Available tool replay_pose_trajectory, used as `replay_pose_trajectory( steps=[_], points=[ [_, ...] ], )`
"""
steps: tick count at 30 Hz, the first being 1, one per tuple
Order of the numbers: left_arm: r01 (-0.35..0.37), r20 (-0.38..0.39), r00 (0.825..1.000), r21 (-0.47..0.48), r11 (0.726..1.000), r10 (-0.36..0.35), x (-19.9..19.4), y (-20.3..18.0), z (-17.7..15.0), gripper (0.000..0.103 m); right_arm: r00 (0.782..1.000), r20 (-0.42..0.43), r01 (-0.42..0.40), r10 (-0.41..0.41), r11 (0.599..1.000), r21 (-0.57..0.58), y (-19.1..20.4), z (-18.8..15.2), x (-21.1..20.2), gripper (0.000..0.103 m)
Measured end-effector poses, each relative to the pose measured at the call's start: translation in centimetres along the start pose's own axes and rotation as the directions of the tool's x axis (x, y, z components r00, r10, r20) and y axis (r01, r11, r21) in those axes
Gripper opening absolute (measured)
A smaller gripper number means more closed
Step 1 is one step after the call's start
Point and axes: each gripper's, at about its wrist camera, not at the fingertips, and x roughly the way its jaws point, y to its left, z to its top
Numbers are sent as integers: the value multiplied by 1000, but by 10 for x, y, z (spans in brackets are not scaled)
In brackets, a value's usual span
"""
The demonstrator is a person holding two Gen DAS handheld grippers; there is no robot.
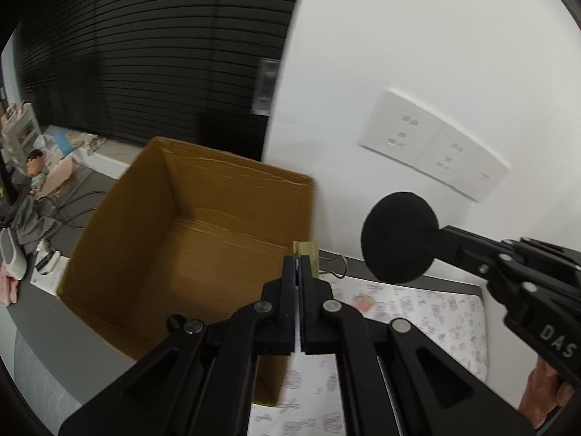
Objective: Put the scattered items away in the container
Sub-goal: 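Lift and carry the binder clip and black sponge over the cardboard box, then open both grippers to drop the clip and sponge into the box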
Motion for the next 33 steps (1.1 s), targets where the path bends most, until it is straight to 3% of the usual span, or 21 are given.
replay_pose_trajectory(
  steps=[7,11,21,33],
  points=[
    [-53,-20,998,-58,997,52,13,48,6,1,997,-31,-73,72,997,-28,30,13,36,3],
    [-103,-27,994,-59,993,102,22,68,4,1,996,-54,-77,74,995,-61,47,17,55,3],
    [-142,-107,986,-129,981,129,60,118,-2,1,989,-132,-83,70,992,-98,68,21,115,3],
    [-169,-176,974,-165,972,140,97,143,-10,1,969,-243,-83,51,989,-126,74,11,180,3]
  ],
)
